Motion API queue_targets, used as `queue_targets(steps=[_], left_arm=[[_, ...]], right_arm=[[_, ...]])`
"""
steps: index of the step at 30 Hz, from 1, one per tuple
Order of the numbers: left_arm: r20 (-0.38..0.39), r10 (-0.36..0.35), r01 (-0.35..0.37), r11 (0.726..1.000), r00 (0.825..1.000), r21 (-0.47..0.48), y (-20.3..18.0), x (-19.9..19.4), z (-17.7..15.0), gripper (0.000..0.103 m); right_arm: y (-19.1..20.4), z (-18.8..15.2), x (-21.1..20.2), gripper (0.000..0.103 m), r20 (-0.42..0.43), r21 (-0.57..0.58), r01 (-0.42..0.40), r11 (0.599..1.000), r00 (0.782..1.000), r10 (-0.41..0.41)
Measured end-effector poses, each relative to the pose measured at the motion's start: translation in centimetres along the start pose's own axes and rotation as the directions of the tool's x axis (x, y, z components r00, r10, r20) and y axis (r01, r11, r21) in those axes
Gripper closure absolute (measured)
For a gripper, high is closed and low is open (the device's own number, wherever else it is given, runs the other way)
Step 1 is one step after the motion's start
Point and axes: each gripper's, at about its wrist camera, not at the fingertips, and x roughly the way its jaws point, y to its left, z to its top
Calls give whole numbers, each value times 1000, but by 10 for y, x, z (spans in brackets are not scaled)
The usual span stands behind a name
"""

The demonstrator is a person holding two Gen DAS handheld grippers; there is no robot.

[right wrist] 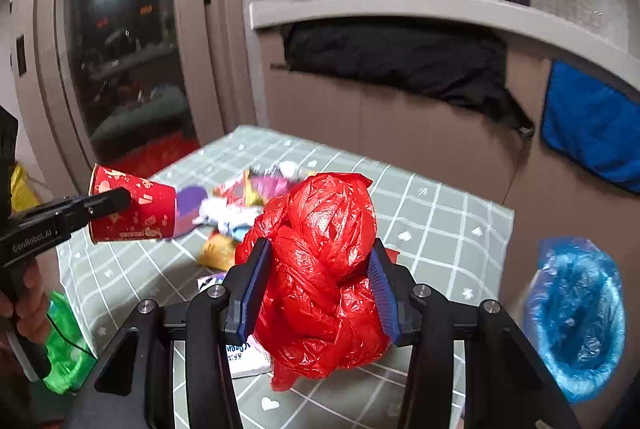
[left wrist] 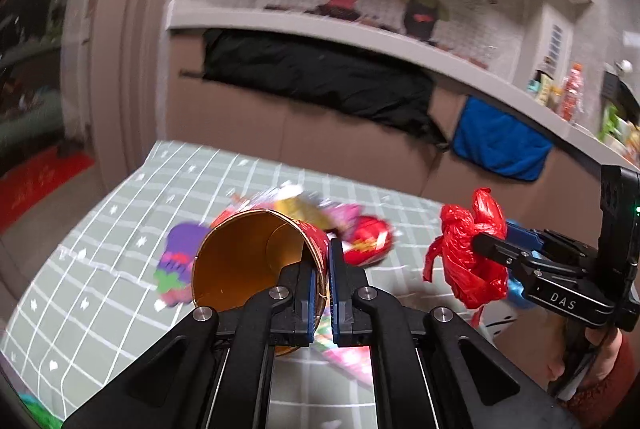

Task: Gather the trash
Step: 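Carry the cup and bag over the blue-lined bin with both tools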

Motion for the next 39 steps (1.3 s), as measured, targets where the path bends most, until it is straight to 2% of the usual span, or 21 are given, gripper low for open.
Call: queue_targets(steps=[6,12,16,20,22,25,26,32,39], left_arm=[[28,-101,98,991,994,92,-66,-6,15,98],[9,-222,216,957,975,195,-148,14,22,98],[-21,-301,297,925,953,238,-203,46,25,98],[-94,-357,369,893,929,256,-254,92,26,98],[-122,-366,385,884,923,263,-270,111,25,98],[-183,-391,428,868,902,253,-297,145,25,98],[-207,-400,444,862,893,246,-307,159,24,98],[-285,-418,482,851,862,208,-335,210,10,98],[-387,-397,488,856,832,173,-346,259,-12,98]], right_arm=[[-31,2,-59,58,107,39,72,997,991,-76],[-85,-12,-115,58,168,117,188,975,964,-206],[-134,-30,-140,58,164,186,281,942,936,-312],[-186,-42,-151,58,154,251,350,902,906,-394],[-208,-44,-151,58,149,282,364,888,897,-416],[-243,-49,-148,58,137,339,378,862,886,-443],[-256,-52,-145,58,130,361,374,854,887,-444],[-298,-65,-116,58,74,428,344,836,908,-412],[-326,-83,-79,58,8,467,326,822,928,-372]])
